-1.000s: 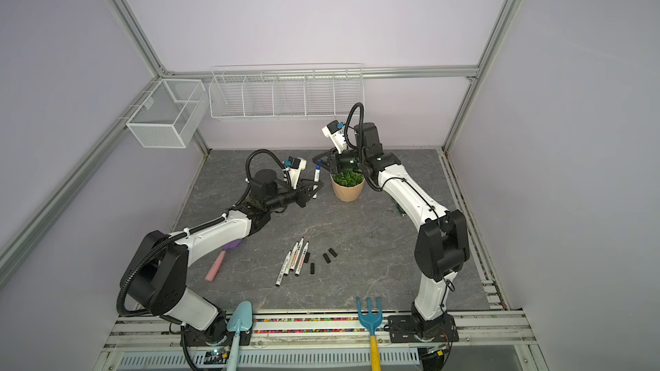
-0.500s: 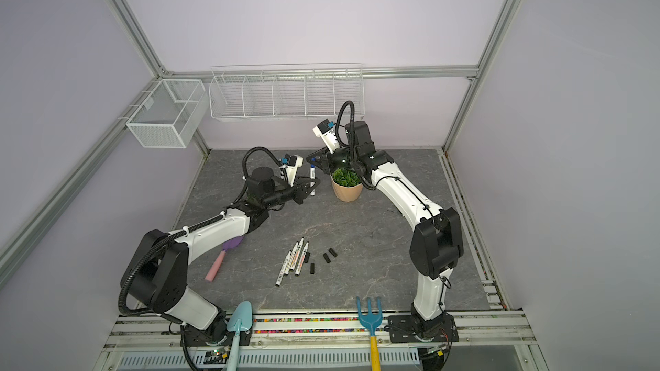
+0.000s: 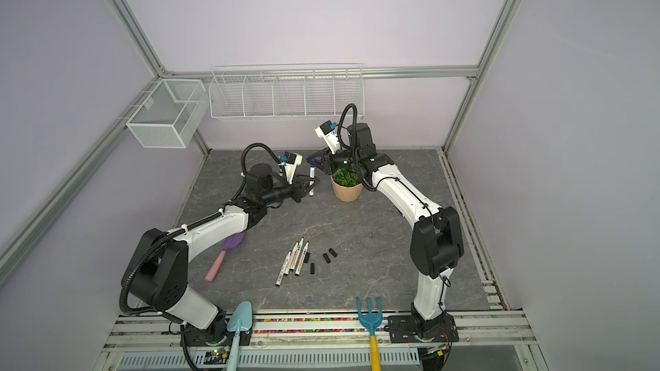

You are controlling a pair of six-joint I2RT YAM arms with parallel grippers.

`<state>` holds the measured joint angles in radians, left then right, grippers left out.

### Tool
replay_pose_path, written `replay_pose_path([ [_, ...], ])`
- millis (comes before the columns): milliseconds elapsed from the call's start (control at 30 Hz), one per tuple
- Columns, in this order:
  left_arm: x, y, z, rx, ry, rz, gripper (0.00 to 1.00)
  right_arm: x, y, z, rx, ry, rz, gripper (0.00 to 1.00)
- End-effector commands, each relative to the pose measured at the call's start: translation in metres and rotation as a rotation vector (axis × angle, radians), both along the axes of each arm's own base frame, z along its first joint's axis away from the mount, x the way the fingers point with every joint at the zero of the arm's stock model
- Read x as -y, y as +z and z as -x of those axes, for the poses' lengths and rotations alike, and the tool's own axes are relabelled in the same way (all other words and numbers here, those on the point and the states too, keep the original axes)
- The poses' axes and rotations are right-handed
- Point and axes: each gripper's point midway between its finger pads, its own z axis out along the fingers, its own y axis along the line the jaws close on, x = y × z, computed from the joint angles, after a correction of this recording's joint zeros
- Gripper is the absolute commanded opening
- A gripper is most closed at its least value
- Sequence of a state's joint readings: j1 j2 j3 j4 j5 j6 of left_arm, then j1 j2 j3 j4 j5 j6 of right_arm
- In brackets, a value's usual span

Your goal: Insert the pens into the pen caps

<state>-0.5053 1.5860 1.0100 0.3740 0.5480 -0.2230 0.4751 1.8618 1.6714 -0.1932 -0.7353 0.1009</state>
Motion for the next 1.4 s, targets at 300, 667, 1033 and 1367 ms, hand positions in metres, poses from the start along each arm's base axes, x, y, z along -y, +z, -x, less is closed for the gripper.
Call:
replay_pose_path([
  [300, -0.024, 0.133, 0.021, 0.388, 0.201, 0.294, 0.00, 0.015, -0.110, 0.097, -0.669, 0.136, 0.183, 0.07],
  [667, 0.007, 0.026, 0.050, 0.162, 0.150, 0.197, 0.00, 0.011, -0.071, 0.086, -0.609, 0.112, 0.091, 0.29],
  [1033, -0.001, -0.045, 0.041, 0.004, 0.234, 0.198, 0.00, 0.052, 0.032, 0.040, -0.336, -0.142, -0.109, 0.59],
  [1367, 0.005, -0.120, -0.006, -0.312, 0.375, -0.001, 0.00, 0.119, 0.044, 0.021, -0.244, -0.430, -0.063, 0.58],
])
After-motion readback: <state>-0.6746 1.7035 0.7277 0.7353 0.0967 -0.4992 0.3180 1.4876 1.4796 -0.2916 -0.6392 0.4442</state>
